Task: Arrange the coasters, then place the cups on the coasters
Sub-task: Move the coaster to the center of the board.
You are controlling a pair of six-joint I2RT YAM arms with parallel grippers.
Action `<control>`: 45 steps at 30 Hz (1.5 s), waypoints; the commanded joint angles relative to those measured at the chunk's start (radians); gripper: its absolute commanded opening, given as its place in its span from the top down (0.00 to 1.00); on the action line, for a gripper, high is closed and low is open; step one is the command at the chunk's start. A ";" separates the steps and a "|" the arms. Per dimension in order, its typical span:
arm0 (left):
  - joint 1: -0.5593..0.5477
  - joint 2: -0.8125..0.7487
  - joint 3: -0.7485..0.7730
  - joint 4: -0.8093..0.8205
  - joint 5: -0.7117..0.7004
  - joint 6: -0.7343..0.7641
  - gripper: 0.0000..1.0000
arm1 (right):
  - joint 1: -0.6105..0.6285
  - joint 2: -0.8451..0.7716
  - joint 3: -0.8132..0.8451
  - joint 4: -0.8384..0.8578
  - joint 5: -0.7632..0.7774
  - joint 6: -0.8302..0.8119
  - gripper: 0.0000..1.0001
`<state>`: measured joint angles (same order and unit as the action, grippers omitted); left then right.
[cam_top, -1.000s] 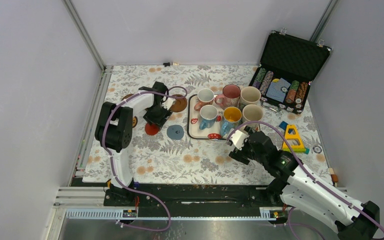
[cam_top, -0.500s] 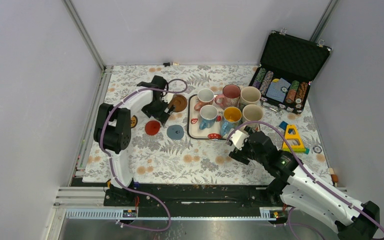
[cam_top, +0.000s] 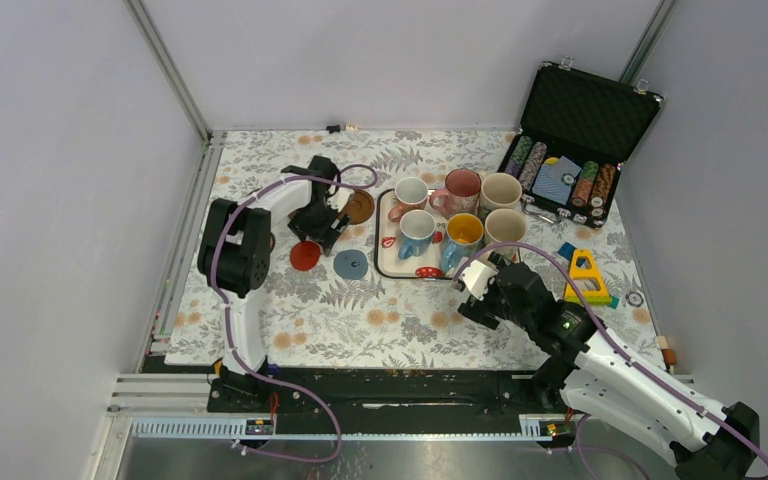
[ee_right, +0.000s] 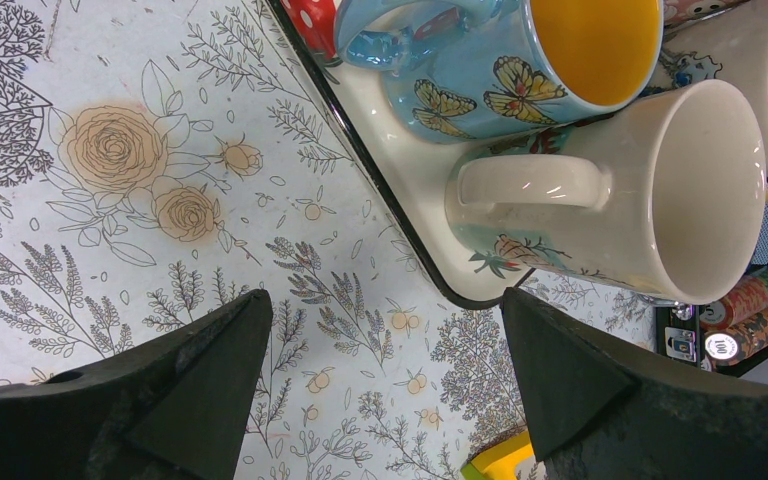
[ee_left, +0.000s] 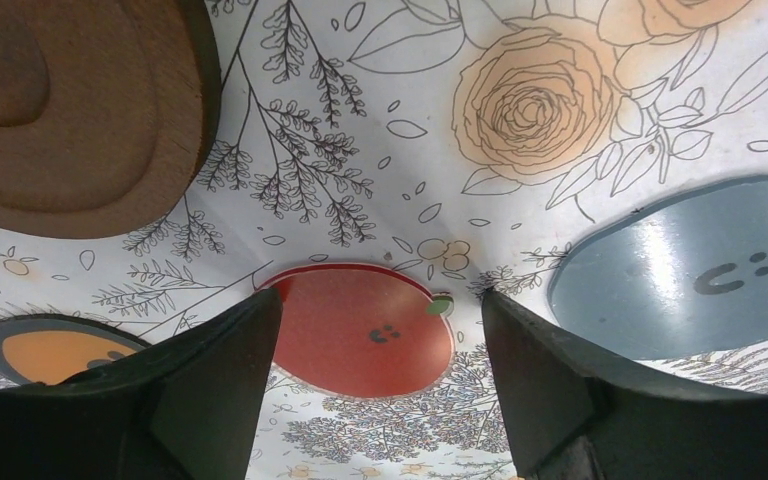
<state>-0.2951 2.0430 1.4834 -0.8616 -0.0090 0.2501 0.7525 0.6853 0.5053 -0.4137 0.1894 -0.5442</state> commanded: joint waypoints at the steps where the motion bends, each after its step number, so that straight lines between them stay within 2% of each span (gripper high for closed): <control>1: 0.004 -0.017 -0.038 0.022 0.002 0.005 0.26 | -0.008 -0.003 0.008 0.014 -0.013 0.004 0.07; 14: 0.007 -0.059 -0.097 0.018 0.004 0.022 0.29 | -0.008 0.007 0.012 0.015 -0.006 0.005 0.07; 30: 0.041 -0.115 -0.129 0.017 0.079 0.028 0.29 | -0.008 0.008 0.010 0.014 -0.005 0.005 0.07; 38: 0.048 -0.110 -0.040 -0.026 0.162 -0.007 0.11 | -0.007 0.013 0.013 0.015 -0.003 0.006 0.07; 45: 0.048 -0.021 0.004 -0.043 0.152 -0.010 0.10 | -0.007 0.008 0.010 0.015 -0.001 0.004 0.07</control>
<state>-0.2531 1.9755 1.4506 -0.8921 0.1177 0.2508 0.7525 0.6983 0.5053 -0.4137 0.1898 -0.5442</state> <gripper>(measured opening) 0.895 0.927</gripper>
